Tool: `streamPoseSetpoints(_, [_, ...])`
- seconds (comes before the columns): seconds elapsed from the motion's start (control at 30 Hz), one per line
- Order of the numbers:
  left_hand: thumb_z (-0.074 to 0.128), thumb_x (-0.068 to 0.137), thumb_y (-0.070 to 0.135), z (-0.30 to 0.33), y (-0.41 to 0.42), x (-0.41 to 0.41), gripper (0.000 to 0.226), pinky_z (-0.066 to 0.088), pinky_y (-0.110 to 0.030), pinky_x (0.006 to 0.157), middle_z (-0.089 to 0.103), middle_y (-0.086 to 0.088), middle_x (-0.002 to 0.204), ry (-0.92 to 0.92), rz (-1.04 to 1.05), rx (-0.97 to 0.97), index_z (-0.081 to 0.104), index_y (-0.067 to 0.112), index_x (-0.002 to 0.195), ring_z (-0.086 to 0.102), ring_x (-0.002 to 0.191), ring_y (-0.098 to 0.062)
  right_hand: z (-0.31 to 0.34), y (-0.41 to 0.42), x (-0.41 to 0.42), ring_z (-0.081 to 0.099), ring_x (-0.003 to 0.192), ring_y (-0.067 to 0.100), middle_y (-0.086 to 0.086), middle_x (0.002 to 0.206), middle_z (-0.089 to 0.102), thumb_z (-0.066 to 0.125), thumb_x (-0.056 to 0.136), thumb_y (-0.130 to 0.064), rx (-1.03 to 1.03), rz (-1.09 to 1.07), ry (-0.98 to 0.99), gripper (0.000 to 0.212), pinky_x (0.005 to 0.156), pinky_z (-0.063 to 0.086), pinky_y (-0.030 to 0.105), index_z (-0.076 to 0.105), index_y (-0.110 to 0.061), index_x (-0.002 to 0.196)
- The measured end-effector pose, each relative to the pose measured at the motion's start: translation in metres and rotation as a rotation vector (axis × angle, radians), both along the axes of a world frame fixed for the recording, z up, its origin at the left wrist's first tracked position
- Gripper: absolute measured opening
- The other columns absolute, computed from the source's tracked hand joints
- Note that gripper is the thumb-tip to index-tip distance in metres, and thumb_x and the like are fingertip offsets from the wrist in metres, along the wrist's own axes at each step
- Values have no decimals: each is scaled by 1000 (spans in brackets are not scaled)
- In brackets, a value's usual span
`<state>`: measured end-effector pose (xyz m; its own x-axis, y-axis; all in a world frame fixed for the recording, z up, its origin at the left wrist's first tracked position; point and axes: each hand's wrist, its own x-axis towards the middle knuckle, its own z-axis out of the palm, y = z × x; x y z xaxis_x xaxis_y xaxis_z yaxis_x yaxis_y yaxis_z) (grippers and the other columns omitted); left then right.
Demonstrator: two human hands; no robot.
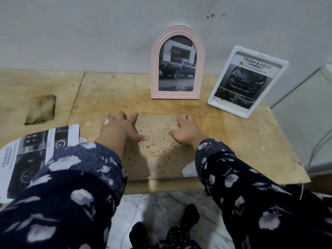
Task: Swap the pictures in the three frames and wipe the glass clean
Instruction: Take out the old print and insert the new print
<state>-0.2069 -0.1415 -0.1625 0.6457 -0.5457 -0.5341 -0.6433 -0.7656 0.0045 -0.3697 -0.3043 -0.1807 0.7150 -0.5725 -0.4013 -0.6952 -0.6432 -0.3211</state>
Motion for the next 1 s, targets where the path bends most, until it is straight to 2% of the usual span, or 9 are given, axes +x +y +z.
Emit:
streamPoseSetpoints(0.2, [57, 54, 89, -8, -1, 1, 125, 17, -69, 108, -4, -9, 158, 55, -9, 30, -13, 46, 148, -12, 139, -53, -3, 0, -7, 8, 144, 34, 13, 153, 6, 50, 90, -51, 26, 0, -56, 77, 115, 25, 47, 14, -24, 152])
streamPoseSetpoints(0.37, [46, 54, 94, -11, 4, -3, 125, 9, -70, 109, -17, -9, 158, 60, -46, 56, -22, 44, 146, -22, 137, -54, -6, 7, -12, -11, 146, 36, 13, 158, -2, 44, 94, -53, 16, 5, -42, 74, 118, 12, 51, 7, -27, 153])
streamPoseSetpoints(0.67, [52, 61, 88, 0, 7, -14, 121, 13, -76, 105, -27, 0, 157, 106, -7, 64, -23, 45, 146, -30, 136, -50, -5, 11, -19, -13, 145, 38, 13, 159, 0, 45, 93, -55, 2, 14, -56, 74, 117, 12, 51, 10, -28, 153])
streamPoseSetpoints(0.83, [50, 64, 87, -2, 9, -16, 117, 13, -74, 106, -30, 1, 156, 103, 12, 59, -23, 45, 145, -30, 137, -48, -3, 12, -16, -4, 146, 40, 12, 159, 6, 31, 91, -66, -231, 92, 110, 74, 112, -4, 63, 5, -32, 153])
streamPoseSetpoints(1.0, [44, 68, 87, -2, 9, -18, 111, 13, -72, 107, -34, 0, 155, 77, -1, 54, -23, 46, 145, -28, 138, -47, 4, 18, -10, -2, 146, 38, 19, 158, 10, 26, 94, -63, -372, 166, 185, 75, 115, -9, 55, 7, -22, 153])
